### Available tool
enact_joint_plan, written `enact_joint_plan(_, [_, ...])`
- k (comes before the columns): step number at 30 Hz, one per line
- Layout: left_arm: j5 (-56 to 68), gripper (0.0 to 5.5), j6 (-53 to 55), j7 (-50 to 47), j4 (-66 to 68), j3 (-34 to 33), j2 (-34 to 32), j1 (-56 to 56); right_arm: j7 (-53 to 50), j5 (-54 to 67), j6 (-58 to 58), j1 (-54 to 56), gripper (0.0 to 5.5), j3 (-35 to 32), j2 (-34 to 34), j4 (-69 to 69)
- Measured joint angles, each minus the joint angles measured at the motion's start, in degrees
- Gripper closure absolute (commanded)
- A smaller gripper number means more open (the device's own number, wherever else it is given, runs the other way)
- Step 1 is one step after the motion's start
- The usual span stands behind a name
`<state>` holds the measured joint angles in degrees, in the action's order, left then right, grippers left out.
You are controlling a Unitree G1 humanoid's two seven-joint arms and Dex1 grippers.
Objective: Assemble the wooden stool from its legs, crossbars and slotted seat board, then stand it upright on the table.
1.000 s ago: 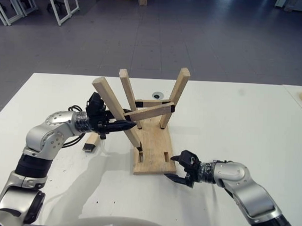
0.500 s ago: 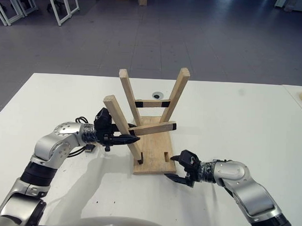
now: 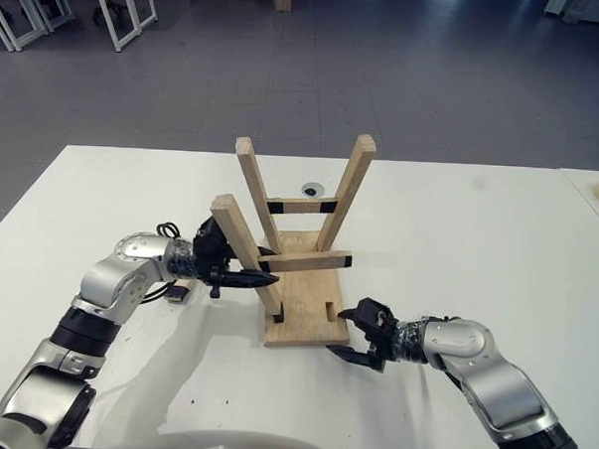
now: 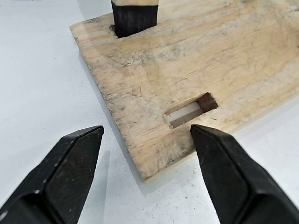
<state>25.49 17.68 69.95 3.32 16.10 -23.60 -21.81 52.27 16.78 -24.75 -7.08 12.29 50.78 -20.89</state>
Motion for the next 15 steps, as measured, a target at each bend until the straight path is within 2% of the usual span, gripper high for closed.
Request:
enact_joint_plan(7, [-8.9, 3.46, -8.2, -11.4, -12.4, 4.5, -0.5, 11.2, -3.2, 0.0, -1.8, -1.6, 2.07, -1.0, -1.3, -2.0])
enact_joint_plan(10, [-10.1, 3.46, -10.5, -14.5, -15.0, 5.7, -1.4, 13.7, -6.8, 6.0, -6.7, -3.0, 2.07, -7.3, -6.1, -0.8])
enact_joint_plan(15, [-10.2, 3.46, -17.9, -14.9, -13.4, 7.4, -3.2, 14.3, -9.3, 11.7, -10.6, -2.5, 2.07, -18.4, -7.6, 7.0])
